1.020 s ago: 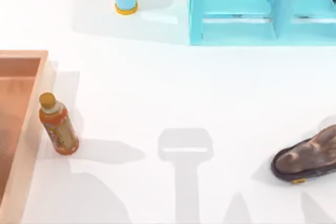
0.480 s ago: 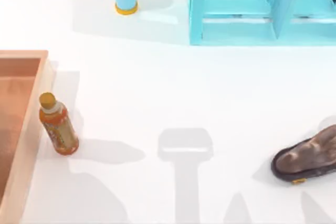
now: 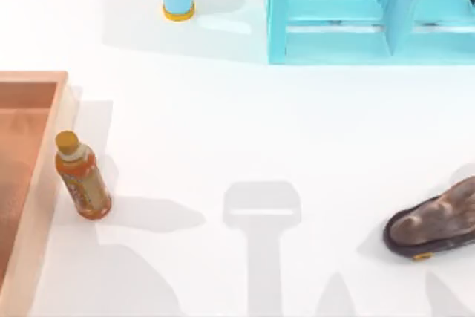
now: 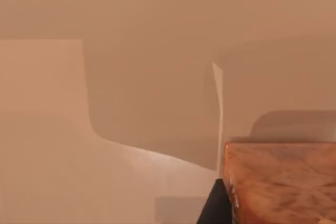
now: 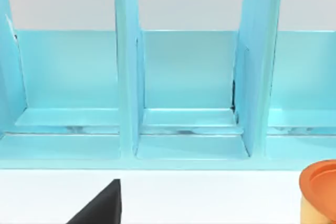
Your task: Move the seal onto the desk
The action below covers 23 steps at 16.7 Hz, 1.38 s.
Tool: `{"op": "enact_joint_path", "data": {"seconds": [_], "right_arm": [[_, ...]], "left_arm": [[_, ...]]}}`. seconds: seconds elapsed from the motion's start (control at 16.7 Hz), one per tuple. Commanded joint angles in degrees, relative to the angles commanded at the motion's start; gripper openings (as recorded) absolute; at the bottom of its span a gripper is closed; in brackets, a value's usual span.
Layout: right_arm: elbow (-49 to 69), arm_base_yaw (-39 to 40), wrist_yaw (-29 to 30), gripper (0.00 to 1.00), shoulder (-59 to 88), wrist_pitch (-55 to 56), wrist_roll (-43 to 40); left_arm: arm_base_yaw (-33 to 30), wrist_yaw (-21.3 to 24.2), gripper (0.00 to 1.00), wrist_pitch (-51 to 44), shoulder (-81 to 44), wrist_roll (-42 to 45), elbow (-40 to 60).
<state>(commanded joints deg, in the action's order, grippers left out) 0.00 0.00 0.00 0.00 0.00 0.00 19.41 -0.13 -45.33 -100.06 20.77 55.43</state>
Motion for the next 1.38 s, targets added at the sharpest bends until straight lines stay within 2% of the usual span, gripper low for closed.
{"op": "enact_joint_path", "data": {"seconds": [0.6,0.78,1.14,1.38], "right_arm": [[0.0,0.0,0.0,1.00,0.0,0.0,0.0],[0.0,0.0,0.0,1.00,0.0,0.0,0.0],[0.0,0.0,0.0,1.00,0.0,0.0,0.0],[0.0,0.0,0.0,1.00,0.0,0.0,0.0]], "left_arm": [[-0.1,0.0,0.00,-0.1,0.2,0.0,0.1],[-1.9,-1.4,0.00,-2.7,2.5,-1.3,3.9],[-13.5,-3.9,0.00,-17.4,9.1,-10.3,21.0],[-22.6,-4.0,0.00,-28.2,12.0,-20.9,26.0]]}}
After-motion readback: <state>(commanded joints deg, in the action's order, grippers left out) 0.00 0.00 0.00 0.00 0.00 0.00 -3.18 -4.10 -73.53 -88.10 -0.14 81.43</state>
